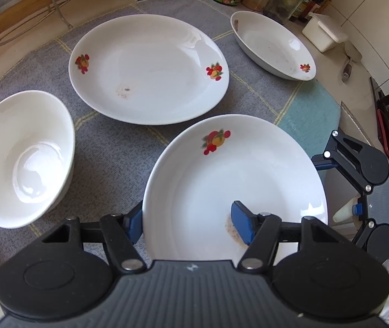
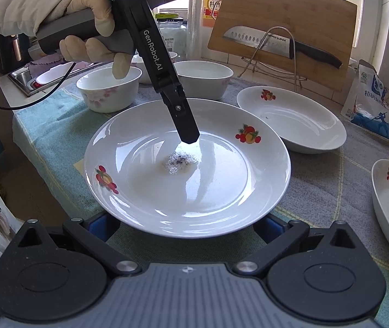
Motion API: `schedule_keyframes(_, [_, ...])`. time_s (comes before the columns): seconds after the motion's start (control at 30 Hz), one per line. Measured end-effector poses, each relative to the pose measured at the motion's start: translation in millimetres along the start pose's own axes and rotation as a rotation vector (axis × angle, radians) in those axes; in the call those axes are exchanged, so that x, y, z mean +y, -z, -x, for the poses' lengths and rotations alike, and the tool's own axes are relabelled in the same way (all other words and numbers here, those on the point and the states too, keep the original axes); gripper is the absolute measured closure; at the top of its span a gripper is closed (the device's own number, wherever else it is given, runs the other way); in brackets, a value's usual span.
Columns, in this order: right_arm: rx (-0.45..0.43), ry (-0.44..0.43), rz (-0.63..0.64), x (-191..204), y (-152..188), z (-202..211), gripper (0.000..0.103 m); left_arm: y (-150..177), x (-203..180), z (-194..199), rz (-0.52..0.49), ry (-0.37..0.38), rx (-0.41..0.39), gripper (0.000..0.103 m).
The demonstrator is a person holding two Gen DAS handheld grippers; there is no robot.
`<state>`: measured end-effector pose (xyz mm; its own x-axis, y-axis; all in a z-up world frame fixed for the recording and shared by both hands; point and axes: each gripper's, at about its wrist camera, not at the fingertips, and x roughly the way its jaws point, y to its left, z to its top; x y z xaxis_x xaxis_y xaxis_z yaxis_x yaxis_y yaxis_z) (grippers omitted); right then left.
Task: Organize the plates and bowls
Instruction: 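Lift the large plate and carry it toward the placed plate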
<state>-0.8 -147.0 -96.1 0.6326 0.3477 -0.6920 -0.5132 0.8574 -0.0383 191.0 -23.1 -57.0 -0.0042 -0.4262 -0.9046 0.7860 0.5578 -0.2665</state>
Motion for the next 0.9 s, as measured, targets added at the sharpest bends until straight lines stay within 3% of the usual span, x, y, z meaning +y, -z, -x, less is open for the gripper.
schedule_keyframes(0.37, [-0.024,-0.049,0.053,-35.3,-5.5,23.2,0.000,-22.6,-22.6,6.6,0.056,-0.042,-0.036,0.039])
schedule_keyframes(0.9, [-0.030,0.010,0.061,-89.0,3.5,50.1,0.000,-82.8,-55.2,-6.3,-0.017,-0.043,-0.063,0.039])
